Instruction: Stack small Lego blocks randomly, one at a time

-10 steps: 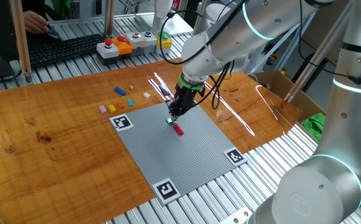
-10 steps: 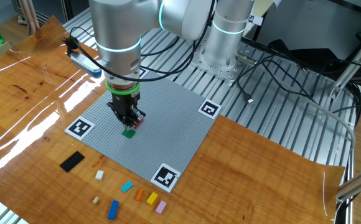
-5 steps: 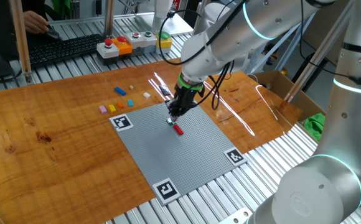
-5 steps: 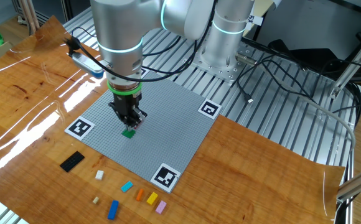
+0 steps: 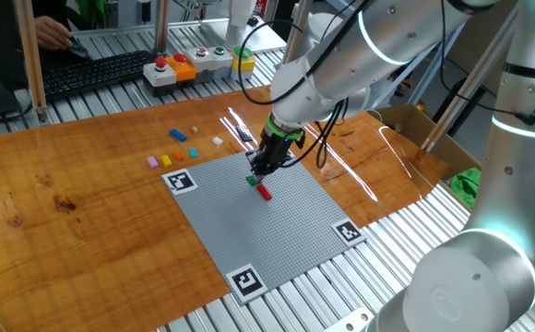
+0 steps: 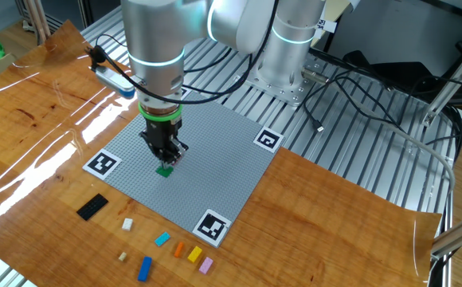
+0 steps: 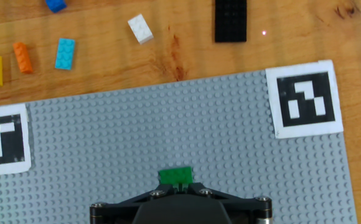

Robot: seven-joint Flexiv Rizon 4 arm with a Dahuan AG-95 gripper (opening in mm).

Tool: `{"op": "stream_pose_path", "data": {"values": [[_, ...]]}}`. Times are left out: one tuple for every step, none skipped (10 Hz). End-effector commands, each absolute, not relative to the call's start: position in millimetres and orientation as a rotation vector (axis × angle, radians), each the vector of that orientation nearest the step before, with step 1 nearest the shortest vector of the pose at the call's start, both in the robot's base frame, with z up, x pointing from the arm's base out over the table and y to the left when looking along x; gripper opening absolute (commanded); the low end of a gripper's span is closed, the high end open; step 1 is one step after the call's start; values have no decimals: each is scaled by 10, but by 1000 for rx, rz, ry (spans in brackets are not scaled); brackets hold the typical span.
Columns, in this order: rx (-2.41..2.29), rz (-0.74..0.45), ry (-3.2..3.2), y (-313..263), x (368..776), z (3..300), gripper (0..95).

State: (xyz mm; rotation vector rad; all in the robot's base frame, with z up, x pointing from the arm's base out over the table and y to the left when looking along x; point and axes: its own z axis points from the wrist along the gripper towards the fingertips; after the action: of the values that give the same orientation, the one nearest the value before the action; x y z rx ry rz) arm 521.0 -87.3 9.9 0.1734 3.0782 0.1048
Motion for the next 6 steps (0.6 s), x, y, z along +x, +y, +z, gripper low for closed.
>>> {"op": "stream_pose_path", "data": {"values": [[165,102,3106,-866,5196,150,0],[159,103,3107,-866,5196,150,0],[157,105,3108,-866,5196,153,0],[154,106,3108,-866,5198,156,0],[152,107,3107,-866,5198,157,0],[148,106,3107,-865,5198,157,0]]}}
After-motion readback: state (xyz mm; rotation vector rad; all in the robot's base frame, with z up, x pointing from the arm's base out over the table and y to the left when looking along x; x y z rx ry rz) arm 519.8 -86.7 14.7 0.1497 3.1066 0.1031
